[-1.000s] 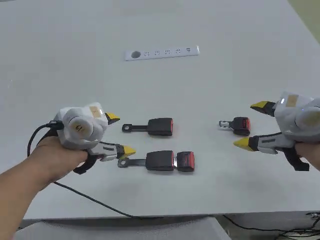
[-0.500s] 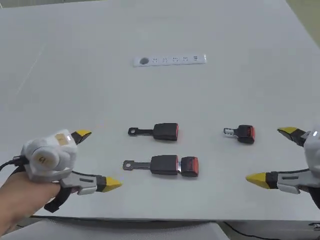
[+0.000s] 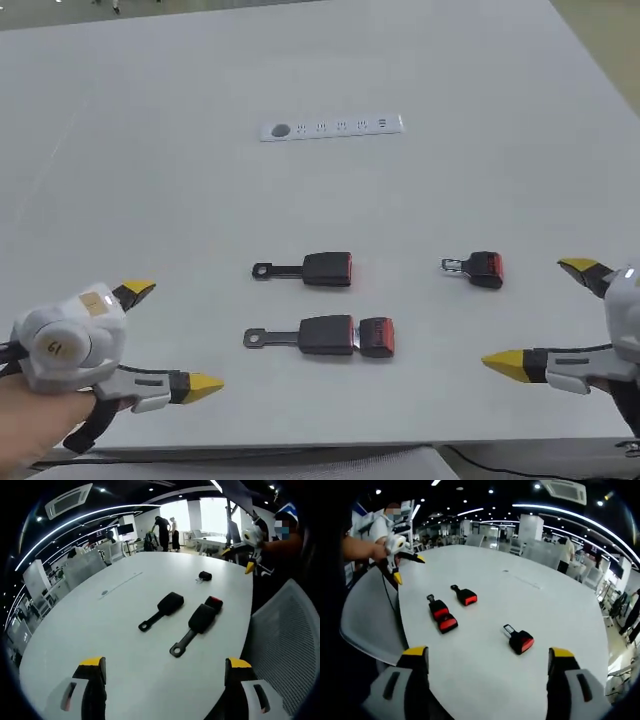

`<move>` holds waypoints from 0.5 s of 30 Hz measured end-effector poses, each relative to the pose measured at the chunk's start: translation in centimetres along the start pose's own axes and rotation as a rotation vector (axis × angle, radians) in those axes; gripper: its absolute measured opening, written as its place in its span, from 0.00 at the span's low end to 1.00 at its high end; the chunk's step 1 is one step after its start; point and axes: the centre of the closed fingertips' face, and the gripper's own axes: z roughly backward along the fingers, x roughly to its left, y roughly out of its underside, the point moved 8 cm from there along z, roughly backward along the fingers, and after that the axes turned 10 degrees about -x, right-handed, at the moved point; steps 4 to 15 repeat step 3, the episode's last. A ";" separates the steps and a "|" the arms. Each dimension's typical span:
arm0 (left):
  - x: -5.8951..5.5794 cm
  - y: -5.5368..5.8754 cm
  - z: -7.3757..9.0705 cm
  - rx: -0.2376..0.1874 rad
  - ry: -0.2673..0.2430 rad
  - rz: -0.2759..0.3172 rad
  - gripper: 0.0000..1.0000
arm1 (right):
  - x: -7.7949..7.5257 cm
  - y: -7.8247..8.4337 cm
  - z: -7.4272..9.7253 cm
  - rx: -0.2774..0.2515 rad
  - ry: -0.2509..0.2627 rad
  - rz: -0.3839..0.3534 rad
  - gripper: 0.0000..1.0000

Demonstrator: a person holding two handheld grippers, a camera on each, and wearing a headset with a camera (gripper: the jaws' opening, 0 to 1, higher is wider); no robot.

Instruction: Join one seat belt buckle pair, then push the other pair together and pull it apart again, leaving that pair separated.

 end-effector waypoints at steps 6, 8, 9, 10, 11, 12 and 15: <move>0.0 0.0 -0.1 -0.002 0.006 0.000 1.00 | -0.4 0.3 0.3 -0.018 0.016 -0.059 1.00; 0.0 0.0 -0.1 -0.002 0.006 0.000 1.00 | -0.4 0.3 0.3 -0.018 0.016 -0.059 1.00; 0.0 0.0 -0.1 -0.002 0.006 0.000 1.00 | -0.4 0.3 0.3 -0.018 0.016 -0.059 1.00; 0.0 0.0 -0.1 -0.002 0.006 0.000 1.00 | -0.4 0.3 0.3 -0.018 0.016 -0.059 1.00; 0.0 0.0 -0.1 -0.002 0.006 0.000 1.00 | -0.4 0.3 0.3 -0.018 0.016 -0.059 1.00; 0.0 0.0 -0.1 -0.002 0.006 0.000 1.00 | -0.4 0.3 0.3 -0.018 0.016 -0.059 1.00; 0.0 0.0 -0.1 -0.002 0.006 0.000 1.00 | -0.4 0.3 0.3 -0.018 0.016 -0.059 1.00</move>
